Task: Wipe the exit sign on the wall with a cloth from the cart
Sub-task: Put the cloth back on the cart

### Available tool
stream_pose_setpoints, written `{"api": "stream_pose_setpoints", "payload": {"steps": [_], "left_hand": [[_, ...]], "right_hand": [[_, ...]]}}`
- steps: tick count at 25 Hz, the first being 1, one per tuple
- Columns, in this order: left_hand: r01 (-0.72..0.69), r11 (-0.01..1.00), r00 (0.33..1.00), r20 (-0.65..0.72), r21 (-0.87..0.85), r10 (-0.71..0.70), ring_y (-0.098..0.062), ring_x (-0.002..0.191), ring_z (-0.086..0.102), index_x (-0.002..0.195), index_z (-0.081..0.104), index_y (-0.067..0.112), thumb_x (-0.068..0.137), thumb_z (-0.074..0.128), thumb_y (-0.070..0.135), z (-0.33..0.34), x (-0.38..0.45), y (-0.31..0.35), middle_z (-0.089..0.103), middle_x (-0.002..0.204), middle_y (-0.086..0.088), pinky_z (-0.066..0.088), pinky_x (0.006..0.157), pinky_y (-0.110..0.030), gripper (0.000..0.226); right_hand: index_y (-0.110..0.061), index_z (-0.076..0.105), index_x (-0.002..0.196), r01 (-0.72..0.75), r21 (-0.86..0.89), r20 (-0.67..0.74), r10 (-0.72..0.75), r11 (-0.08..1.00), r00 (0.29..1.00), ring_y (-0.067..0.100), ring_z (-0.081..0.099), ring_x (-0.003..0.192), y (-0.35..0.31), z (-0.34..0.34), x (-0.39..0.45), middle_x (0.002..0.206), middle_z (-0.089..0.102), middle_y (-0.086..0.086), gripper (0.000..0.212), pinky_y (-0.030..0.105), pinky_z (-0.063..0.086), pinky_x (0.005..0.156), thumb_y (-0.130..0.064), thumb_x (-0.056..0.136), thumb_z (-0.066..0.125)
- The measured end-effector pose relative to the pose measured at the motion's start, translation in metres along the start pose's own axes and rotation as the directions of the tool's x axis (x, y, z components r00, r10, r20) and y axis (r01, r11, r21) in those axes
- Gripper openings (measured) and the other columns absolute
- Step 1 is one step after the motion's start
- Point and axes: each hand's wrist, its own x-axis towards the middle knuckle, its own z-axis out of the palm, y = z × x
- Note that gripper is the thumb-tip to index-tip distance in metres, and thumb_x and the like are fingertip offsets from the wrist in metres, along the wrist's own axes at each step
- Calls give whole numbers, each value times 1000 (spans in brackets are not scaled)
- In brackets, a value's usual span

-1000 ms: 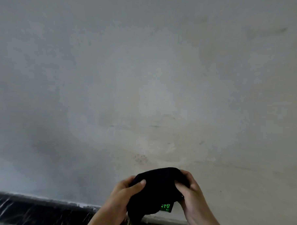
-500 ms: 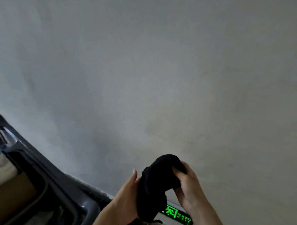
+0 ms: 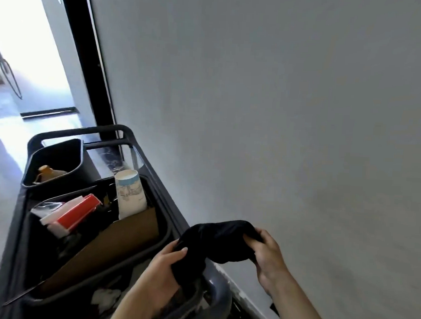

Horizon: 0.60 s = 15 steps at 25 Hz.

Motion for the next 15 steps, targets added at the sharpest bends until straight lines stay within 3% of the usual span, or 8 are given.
{"api": "stream_pose_setpoints", "payload": {"steps": [3,6,8,12,15], "left_hand": [[-47,995,990,-135,-87,35,-38,103,69,131,61,10,84,64,5,-29,0,14,68,123,-23,56,79,-45,48],[-69,979,979,-203,-191,29,-34,107,70,129,63,14,92,60,18,-49,4,11,69,125,-16,60,72,-41,37],[-80,961,966,-260,-263,10,-34,104,71,126,66,11,98,54,22,-58,13,5,71,122,-17,60,69,-41,32],[-79,943,918,-393,-324,-58,-43,116,62,129,60,3,101,48,4,-69,41,-11,65,124,-27,54,86,-50,30],[-26,952,876,-466,-305,-125,-37,97,66,123,61,5,100,47,-4,-75,50,-23,70,107,-22,53,74,-45,28]], "right_hand": [[-6,63,94,-80,-23,55,81,997,995,17,67,70,18,42,24,85,70,9,10,28,54,58,0,86,63],[-4,63,95,-101,-115,77,110,988,991,25,66,80,38,75,48,91,69,14,12,44,57,79,1,85,64],[-6,65,95,-66,-227,79,85,972,993,26,66,84,48,89,65,96,70,15,15,45,55,84,1,83,66],[-17,71,89,18,-448,62,12,894,998,26,69,88,64,95,92,90,74,8,15,43,56,82,-6,80,68],[-18,71,85,-63,-471,-4,69,880,998,28,68,87,77,85,103,87,74,9,13,46,55,83,-9,83,62]]}}
